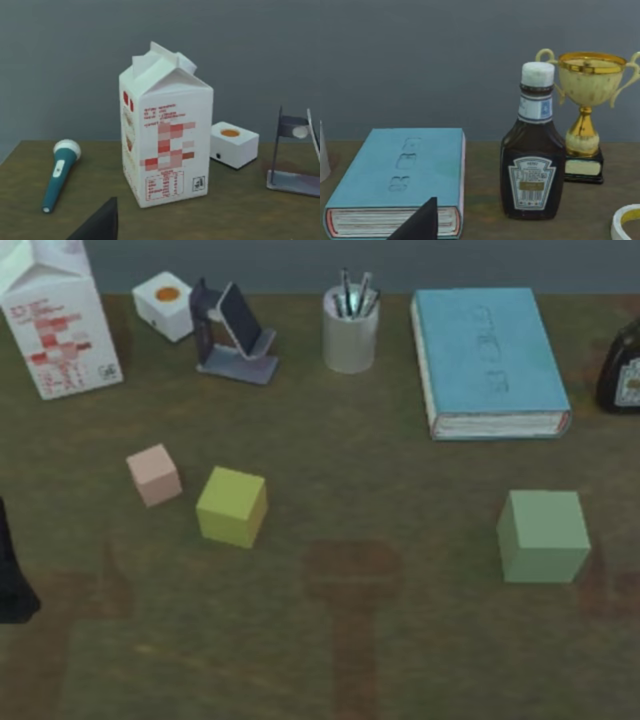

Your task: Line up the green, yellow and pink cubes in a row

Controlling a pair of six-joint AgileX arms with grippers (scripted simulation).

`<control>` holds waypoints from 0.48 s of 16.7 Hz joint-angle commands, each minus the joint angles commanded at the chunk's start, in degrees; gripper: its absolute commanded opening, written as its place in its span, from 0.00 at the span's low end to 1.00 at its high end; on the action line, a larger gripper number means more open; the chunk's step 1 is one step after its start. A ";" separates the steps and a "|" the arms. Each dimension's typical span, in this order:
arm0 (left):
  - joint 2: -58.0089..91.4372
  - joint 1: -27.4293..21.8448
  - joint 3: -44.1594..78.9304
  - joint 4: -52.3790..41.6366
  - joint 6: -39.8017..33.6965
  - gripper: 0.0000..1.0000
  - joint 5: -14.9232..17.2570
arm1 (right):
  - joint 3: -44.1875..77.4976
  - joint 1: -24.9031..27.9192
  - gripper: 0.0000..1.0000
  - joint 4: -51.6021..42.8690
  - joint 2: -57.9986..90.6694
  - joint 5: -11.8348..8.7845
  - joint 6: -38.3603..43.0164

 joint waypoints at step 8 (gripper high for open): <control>12.48 -1.02 11.65 -6.67 5.42 1.00 -0.32 | 0.00 0.00 1.00 0.00 0.00 0.00 0.00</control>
